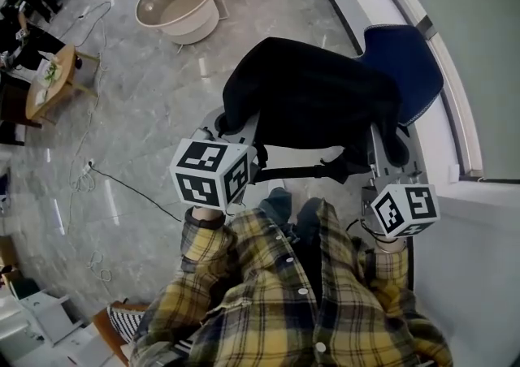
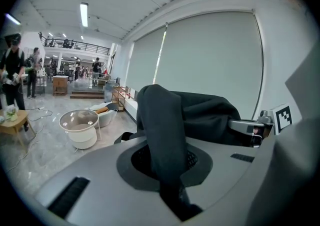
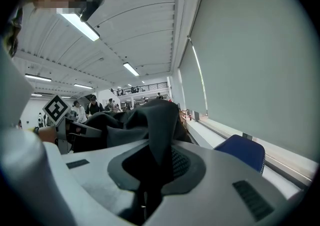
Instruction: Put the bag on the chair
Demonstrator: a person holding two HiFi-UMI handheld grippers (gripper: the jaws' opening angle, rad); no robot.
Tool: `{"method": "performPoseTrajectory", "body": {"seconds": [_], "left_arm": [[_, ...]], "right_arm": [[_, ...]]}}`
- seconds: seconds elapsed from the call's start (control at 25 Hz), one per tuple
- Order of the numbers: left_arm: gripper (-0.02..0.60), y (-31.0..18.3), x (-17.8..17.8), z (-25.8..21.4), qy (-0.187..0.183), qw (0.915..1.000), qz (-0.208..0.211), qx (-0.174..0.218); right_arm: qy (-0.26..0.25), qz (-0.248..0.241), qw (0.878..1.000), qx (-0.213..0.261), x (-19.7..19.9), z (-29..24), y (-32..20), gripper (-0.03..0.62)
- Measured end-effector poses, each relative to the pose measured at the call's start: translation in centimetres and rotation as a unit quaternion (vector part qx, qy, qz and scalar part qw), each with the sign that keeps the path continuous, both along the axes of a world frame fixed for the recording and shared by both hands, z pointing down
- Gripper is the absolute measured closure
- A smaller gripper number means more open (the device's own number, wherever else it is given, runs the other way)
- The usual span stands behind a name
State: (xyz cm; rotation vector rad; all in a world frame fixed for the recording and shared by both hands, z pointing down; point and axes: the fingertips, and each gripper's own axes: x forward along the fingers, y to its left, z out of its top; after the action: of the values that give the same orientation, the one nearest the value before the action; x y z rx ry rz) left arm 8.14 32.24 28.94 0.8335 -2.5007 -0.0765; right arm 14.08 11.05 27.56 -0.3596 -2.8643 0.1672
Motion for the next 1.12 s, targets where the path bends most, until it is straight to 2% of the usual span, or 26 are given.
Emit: {"method": "performPoseTrajectory", "body": {"seconds": [0.36, 0.6, 0.8, 1.12], "left_arm": [[0.538, 1.4, -1.7, 0.6, 0.008, 0.9999, 0.001, 0.009], [0.538, 0.8, -4.2, 2.1, 0.019, 0.9998, 0.009, -0.004], [0.538, -0.8, -9.0, 3.2, 0.022, 0.9994, 0.026, -0.011], [0.538, -6.7, -20.7, 4.2, 0.028, 0.9963, 0.078, -0.022]], "right_arm": [[0.014, 0.007, 1.000, -0.007, -1.9, 0.6, 1.2, 0.542], [0.028, 0.015, 0.999, -0.019, -4.3, 2.7, 0.5, 0.542], [0.033, 0.028, 0.999, -0.028, -9.0, 4.2, -1.0, 0.542], [0.051, 0.072, 0.995, -0.045, -18.7, 5.7, -6.3, 0.542]]}}
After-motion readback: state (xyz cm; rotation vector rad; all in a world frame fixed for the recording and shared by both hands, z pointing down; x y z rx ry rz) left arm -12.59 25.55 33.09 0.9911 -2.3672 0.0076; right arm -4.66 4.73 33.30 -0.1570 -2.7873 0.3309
